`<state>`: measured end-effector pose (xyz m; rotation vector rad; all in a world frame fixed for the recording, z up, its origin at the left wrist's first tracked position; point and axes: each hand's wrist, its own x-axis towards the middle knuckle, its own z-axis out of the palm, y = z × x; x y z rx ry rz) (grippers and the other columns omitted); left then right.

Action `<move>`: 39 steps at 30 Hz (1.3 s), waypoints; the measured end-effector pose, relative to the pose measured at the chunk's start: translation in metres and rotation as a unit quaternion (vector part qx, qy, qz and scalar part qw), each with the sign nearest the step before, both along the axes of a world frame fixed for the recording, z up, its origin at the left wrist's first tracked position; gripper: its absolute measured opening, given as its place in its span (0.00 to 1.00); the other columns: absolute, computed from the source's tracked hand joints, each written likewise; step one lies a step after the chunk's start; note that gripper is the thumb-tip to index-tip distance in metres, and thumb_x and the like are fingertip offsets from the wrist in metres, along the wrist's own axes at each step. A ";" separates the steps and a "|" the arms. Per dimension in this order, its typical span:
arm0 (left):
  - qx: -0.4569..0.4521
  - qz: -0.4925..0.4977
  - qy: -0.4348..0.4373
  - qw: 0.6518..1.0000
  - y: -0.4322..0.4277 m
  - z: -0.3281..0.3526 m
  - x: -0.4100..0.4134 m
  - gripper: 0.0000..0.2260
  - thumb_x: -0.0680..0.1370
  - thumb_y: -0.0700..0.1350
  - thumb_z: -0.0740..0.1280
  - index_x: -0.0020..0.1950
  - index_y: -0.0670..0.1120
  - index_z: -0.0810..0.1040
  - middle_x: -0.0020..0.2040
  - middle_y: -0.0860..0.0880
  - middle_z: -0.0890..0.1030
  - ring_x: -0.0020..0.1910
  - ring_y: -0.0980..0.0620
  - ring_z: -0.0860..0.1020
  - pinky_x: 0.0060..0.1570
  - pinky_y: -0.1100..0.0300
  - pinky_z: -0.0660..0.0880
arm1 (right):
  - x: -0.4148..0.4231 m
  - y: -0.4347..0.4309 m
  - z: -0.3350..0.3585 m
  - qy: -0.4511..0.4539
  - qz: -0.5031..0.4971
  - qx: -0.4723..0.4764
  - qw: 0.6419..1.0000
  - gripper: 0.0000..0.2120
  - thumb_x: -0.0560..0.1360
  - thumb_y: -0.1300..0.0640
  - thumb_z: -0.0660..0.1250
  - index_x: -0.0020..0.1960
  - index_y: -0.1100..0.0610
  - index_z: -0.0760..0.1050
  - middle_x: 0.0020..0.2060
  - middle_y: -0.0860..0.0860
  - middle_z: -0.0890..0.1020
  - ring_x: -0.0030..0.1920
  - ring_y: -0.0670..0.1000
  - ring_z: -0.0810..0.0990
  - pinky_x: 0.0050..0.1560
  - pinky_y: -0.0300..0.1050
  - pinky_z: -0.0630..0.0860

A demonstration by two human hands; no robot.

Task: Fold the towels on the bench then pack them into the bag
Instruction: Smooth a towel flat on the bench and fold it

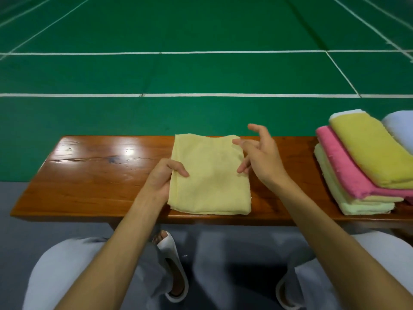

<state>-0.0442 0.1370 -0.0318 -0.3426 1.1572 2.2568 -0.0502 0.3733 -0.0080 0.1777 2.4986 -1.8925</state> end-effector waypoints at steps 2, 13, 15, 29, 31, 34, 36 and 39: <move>-0.020 0.000 -0.011 1.000 -0.002 0.003 0.003 0.45 0.52 0.31 0.72 0.71 0.42 0.77 0.67 0.39 0.80 0.62 0.35 0.81 0.57 0.42 0.80 | 0.004 -0.001 -0.012 0.003 -0.002 0.058 0.998 0.24 0.82 0.50 0.64 0.76 0.49 0.63 0.61 0.48 0.82 0.33 0.53 0.84 0.38 0.50 0.82; -0.609 0.029 0.402 0.683 0.013 0.017 0.010 0.29 0.85 0.56 0.55 0.84 0.50 0.52 0.83 0.57 0.51 0.83 0.55 0.46 0.80 0.55 0.45 | 0.007 -0.028 -0.024 0.214 0.107 0.475 0.847 0.31 0.83 0.45 0.52 0.82 0.58 0.54 0.82 0.55 0.55 0.82 0.57 0.52 0.80 0.56 0.55; -0.637 -0.080 0.458 0.615 0.031 -0.002 0.013 0.29 0.85 0.58 0.45 0.85 0.49 0.46 0.84 0.54 0.45 0.82 0.55 0.39 0.81 0.52 0.39 | 0.008 -0.042 -0.036 0.185 0.183 0.496 0.828 0.33 0.83 0.47 0.49 0.84 0.56 0.44 0.83 0.53 0.44 0.82 0.56 0.38 0.81 0.60 0.44; -0.725 -0.194 0.415 0.514 0.005 -0.044 -0.004 0.30 0.83 0.60 0.38 0.84 0.51 0.42 0.83 0.53 0.38 0.82 0.52 0.36 0.81 0.43 0.43 | 0.003 0.010 -0.063 0.033 0.184 0.528 0.829 0.31 0.85 0.43 0.41 0.83 0.54 0.38 0.82 0.49 0.38 0.82 0.52 0.37 0.81 0.58 0.41; -0.721 -0.190 0.417 0.520 0.005 -0.045 -0.004 0.30 0.84 0.60 0.39 0.84 0.51 0.42 0.83 0.54 0.38 0.82 0.52 0.36 0.81 0.43 0.43 | 0.004 0.010 -0.064 0.038 0.182 0.527 0.829 0.31 0.85 0.42 0.40 0.83 0.53 0.37 0.82 0.49 0.38 0.82 0.53 0.36 0.81 0.58 0.41; -0.717 -0.191 0.413 0.528 0.005 -0.045 -0.004 0.30 0.84 0.60 0.40 0.84 0.51 0.41 0.83 0.54 0.37 0.82 0.52 0.35 0.81 0.43 0.42 | 0.003 0.010 -0.065 0.037 0.184 0.518 0.835 0.31 0.86 0.43 0.41 0.83 0.53 0.37 0.82 0.48 0.38 0.82 0.52 0.36 0.81 0.59 0.41; -0.706 -0.189 0.411 0.545 0.005 -0.045 -0.003 0.29 0.85 0.60 0.41 0.84 0.52 0.41 0.83 0.54 0.38 0.82 0.53 0.35 0.81 0.43 0.41 | 0.002 0.012 -0.066 0.037 0.187 0.509 0.839 0.31 0.86 0.43 0.42 0.83 0.53 0.37 0.82 0.48 0.38 0.81 0.52 0.36 0.81 0.60 0.43; -0.660 -0.169 0.422 0.598 0.007 -0.039 0.003 0.30 0.84 0.63 0.40 0.84 0.55 0.41 0.84 0.56 0.39 0.82 0.56 0.35 0.81 0.44 0.39 | 0.005 0.015 -0.061 0.056 0.191 0.478 0.856 0.33 0.85 0.40 0.42 0.83 0.52 0.34 0.82 0.47 0.37 0.81 0.51 0.35 0.81 0.59 0.43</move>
